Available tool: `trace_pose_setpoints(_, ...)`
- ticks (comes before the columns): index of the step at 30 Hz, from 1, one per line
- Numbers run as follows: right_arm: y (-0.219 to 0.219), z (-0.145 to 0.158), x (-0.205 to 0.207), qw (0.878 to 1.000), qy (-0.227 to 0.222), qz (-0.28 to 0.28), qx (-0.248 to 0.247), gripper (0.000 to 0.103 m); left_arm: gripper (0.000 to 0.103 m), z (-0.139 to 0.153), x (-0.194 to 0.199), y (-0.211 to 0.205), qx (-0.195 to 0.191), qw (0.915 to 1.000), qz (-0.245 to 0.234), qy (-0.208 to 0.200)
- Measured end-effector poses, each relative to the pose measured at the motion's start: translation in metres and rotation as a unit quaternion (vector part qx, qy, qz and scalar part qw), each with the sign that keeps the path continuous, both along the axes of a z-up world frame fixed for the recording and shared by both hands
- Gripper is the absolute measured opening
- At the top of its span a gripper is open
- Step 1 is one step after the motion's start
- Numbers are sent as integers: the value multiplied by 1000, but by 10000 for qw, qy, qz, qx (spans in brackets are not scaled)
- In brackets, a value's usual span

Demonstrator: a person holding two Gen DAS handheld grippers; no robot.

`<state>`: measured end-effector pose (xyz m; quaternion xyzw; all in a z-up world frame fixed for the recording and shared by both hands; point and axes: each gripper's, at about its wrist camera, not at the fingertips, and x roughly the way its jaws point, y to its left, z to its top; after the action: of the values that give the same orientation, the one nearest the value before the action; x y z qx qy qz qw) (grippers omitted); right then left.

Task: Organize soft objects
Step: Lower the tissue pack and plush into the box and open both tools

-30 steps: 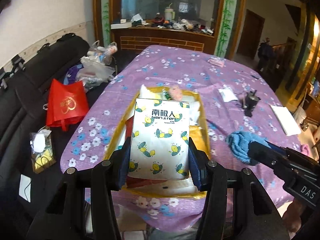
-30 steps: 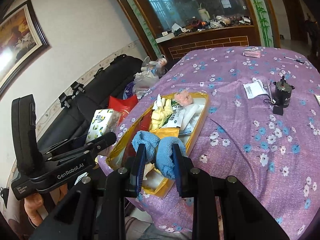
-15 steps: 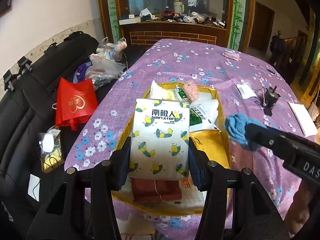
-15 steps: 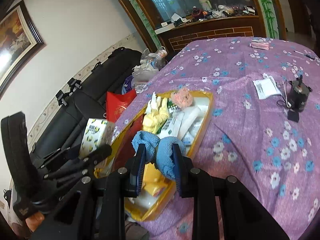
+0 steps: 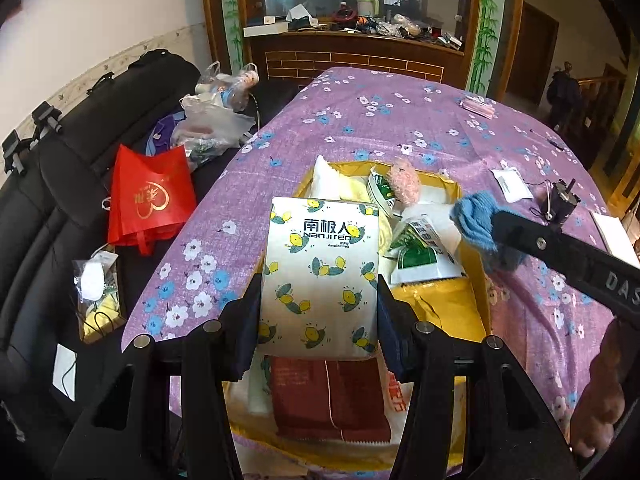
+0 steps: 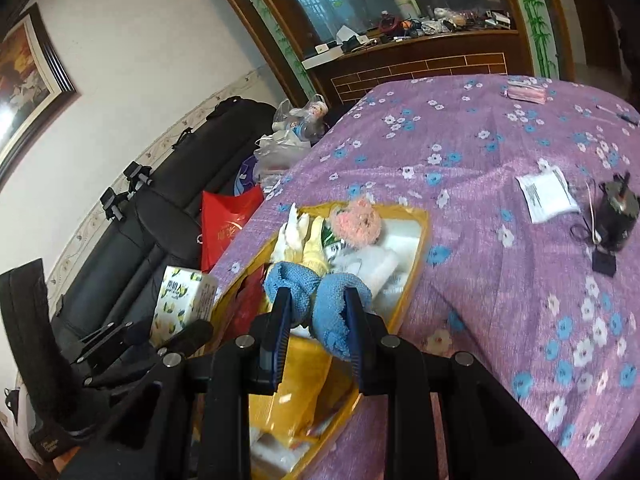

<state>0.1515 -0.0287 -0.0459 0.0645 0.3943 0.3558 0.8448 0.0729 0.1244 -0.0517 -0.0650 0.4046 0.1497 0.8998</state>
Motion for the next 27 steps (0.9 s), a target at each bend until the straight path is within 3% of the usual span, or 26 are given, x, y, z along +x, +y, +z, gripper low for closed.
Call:
trace_pose_setpoints(11, 32, -12, 29, 9997, -38, 70, -224, 25, 51, -14, 23, 1, 144, 9996, -52, 234)
trace_pose_setpoints(22, 34, -23, 47, 9997, 111, 2, -199, 28, 53, -20, 34, -3, 251, 9991, -64, 343)
trace_pose_setpoints(25, 34, -24, 48, 9998, 149, 3, -152, 31, 53, -19, 34, -1, 112, 9995, -43, 285)
trace_pose_setpoints(27, 31, -24, 48, 9999, 146, -35, -28, 35, 54, -17, 30, 5, -249, 9996, -95, 104)
